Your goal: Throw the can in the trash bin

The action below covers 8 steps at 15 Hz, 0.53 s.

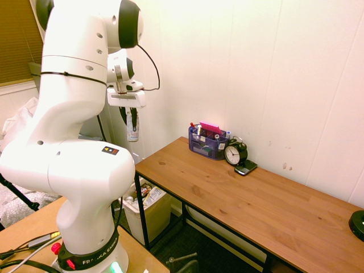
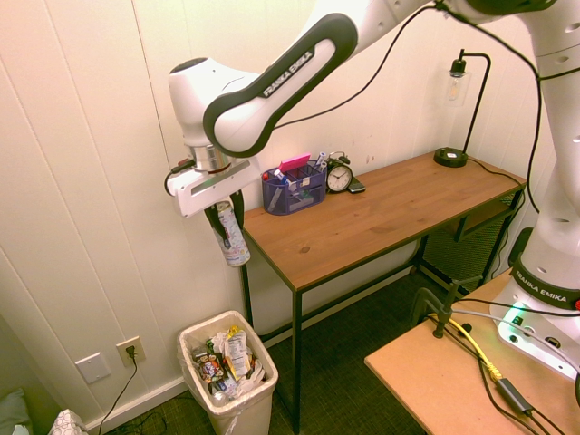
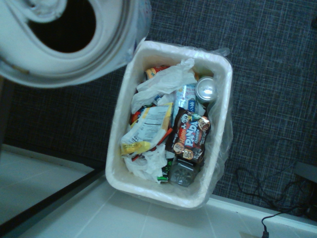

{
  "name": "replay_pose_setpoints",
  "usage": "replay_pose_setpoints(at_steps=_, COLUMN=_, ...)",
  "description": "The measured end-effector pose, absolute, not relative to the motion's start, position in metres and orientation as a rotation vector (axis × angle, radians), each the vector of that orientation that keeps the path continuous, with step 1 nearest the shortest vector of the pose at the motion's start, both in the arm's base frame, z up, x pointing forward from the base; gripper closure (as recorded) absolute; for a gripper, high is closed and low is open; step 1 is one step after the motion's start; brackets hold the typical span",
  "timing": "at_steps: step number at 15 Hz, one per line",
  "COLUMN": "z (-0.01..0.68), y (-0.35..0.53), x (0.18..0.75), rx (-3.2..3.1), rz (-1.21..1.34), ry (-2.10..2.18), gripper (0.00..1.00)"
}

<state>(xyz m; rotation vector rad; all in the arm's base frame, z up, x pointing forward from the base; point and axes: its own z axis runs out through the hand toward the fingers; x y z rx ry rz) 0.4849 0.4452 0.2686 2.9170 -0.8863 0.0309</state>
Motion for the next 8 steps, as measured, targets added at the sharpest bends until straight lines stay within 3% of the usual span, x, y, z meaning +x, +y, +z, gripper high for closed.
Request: replay_pose_setpoints(at_steps=8, z=0.280, y=0.439, x=0.514, rx=2.934, rz=0.008, ry=-0.932, gripper=0.00)
